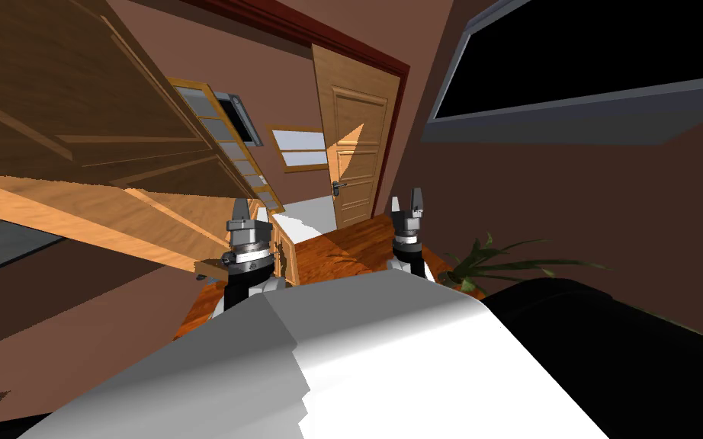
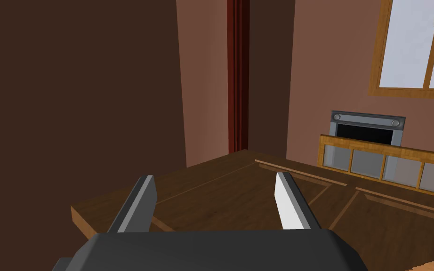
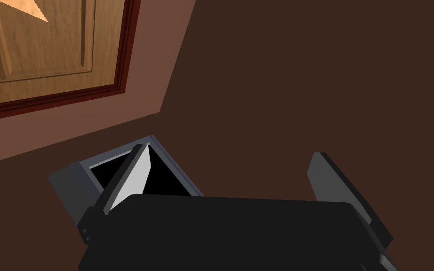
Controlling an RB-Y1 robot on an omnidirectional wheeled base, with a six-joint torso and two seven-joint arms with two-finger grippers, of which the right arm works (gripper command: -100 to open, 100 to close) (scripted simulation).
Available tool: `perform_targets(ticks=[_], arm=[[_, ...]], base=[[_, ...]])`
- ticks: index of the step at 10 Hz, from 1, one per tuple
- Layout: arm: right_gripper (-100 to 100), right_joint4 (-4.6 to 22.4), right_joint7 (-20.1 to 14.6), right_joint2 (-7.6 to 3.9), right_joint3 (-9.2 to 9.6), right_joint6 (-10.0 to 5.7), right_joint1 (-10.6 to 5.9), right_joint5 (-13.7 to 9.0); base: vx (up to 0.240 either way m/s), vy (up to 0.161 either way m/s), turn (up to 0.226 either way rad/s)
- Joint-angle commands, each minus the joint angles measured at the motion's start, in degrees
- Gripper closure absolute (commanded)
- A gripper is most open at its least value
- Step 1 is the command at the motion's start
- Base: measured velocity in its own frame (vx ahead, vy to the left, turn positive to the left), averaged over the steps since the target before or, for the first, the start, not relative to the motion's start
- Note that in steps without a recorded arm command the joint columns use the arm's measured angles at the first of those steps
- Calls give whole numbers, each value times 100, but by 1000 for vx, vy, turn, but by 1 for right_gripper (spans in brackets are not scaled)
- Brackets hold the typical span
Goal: Pull the door open
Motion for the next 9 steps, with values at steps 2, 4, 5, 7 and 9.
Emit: perform_targets(ticks=[2, 4, 5, 7, 9], arm=[[-100, 247, 35, -68, -6, 26, -133, -108], [-100, 494, 70, -132, -12, 53, -266, -216], [-100, 607, 86, -160, -15, 65, -326, -265], [-100, 833, 118, -215, -20, 89, -448, -364], [-100, 1101, 157, -278, -26, 118, -592, -481]], base=[[75, -2, 76], [130, -9, 74], [99, -15, 64], [82, -10, 69], [85, -19, 77]])
